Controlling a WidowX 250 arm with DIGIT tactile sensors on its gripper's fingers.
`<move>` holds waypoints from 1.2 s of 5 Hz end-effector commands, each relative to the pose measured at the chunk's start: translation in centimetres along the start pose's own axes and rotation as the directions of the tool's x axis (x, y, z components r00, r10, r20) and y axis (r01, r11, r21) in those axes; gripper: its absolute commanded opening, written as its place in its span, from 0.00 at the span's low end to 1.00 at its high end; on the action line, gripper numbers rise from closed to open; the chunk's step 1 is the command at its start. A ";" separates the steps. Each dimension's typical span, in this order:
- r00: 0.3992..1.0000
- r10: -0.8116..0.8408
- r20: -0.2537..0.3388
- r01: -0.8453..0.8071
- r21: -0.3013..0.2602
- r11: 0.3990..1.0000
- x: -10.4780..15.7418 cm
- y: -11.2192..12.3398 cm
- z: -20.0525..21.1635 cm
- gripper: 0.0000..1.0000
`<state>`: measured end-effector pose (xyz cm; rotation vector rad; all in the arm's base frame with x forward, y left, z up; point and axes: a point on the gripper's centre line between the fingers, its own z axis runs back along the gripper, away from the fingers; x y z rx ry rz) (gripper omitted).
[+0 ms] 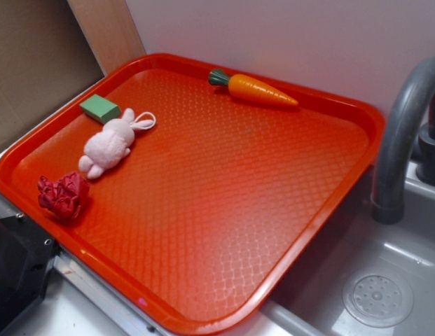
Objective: Grab the green block.
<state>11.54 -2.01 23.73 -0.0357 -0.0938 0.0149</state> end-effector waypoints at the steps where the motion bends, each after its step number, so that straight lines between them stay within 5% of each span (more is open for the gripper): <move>1: 1.000 0.000 0.000 0.000 0.000 1.000 0.0 0.0 0.0 1.00; 3: 0.948 0.317 -0.017 -0.317 0.030 0.948 6.1 0.5 -3.6 1.00; 4: 0.871 0.490 0.041 -0.492 0.062 0.868 8.0 1.9 -5.3 1.00; 6: 0.522 0.845 0.114 -0.848 -0.029 0.528 8.9 7.1 -11.0 1.00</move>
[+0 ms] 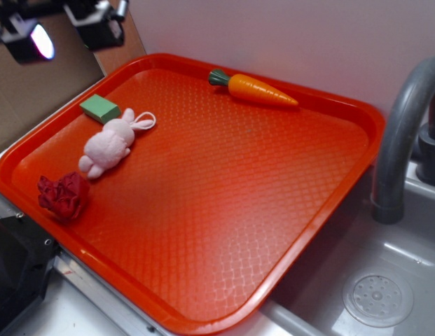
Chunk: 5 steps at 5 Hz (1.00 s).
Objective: Grab the green block.
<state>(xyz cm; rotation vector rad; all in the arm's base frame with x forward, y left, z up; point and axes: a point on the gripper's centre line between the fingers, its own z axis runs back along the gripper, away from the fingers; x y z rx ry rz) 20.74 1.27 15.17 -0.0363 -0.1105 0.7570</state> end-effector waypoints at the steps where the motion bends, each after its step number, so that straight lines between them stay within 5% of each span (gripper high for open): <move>1: 0.857 0.492 0.153 -0.493 -0.037 0.869 4.5 3.4 -3.6 1.00; 2: 0.747 0.597 0.292 -0.616 -0.034 0.787 5.8 4.8 -3.6 1.00; 3: 0.651 0.642 0.406 -0.716 0.046 0.697 7.6 7.6 -5.1 1.00; 4: 0.633 0.618 0.467 -0.729 0.090 0.678 9.3 10.0 -6.7 1.00; 5: 0.660 0.588 0.469 -0.698 0.092 0.710 10.5 10.5 -9.3 1.00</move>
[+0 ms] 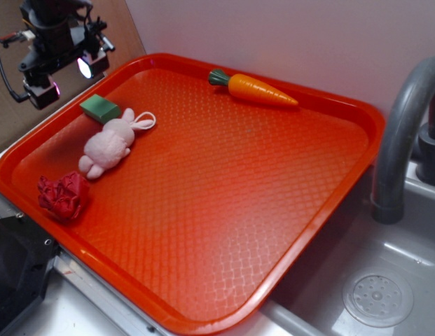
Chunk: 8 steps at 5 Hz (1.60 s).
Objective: Grab the green block.
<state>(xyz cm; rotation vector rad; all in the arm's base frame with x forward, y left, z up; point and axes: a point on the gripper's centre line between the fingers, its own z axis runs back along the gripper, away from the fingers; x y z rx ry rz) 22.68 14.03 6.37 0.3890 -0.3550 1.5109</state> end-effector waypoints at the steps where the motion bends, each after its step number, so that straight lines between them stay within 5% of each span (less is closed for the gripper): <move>1: 1.000 -0.022 0.018 0.023 -0.095 0.995 1.3 -0.9 -3.3 1.00; 2: 0.998 -0.039 -0.050 0.031 -0.150 0.988 0.8 -1.7 -4.1 1.00; 3: 0.998 -0.044 -0.037 0.039 -0.117 0.992 -0.4 -1.9 -4.4 0.00; 4: 0.985 -0.142 -0.094 0.135 -0.081 0.987 -0.6 -1.4 -3.4 0.00; 5: 0.897 -0.403 -0.183 0.389 -0.110 0.915 -1.8 -1.3 -0.3 0.00; 6: 0.778 -0.605 -0.173 0.549 -0.282 0.787 -3.6 -1.3 5.2 0.00; 8: 0.470 -0.883 0.003 0.821 -0.370 0.435 -7.8 -0.6 15.2 0.00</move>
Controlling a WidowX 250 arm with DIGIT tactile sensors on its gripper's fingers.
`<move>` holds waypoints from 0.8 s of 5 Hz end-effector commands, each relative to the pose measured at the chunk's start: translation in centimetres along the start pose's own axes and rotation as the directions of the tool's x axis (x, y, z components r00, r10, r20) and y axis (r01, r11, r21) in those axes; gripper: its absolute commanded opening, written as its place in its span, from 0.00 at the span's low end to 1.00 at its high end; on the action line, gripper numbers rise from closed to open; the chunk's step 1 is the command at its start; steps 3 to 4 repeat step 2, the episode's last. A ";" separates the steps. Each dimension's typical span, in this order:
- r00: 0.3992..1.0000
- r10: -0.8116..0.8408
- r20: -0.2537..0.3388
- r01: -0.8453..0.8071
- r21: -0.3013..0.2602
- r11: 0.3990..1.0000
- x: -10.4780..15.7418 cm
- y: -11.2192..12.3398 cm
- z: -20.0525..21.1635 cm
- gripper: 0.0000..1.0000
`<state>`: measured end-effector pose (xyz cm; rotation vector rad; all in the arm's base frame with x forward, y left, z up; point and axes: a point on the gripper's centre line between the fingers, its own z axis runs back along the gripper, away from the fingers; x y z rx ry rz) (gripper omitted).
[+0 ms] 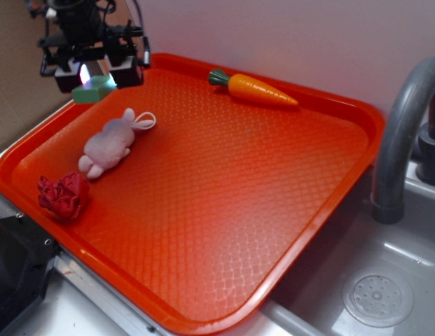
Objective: Grab the green block.
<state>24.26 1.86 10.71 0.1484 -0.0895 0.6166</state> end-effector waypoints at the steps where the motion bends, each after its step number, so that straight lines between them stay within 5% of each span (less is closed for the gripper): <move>1: 0.954 -0.268 0.133 0.283 -0.110 0.953 -2.8 -1.8 8.2 0.00; 2: 0.921 -0.344 0.186 0.376 -0.185 0.908 -3.9 -2.6 10.1 0.00; 4: 0.921 -0.344 0.186 0.376 -0.185 0.908 -3.9 -2.6 10.1 0.00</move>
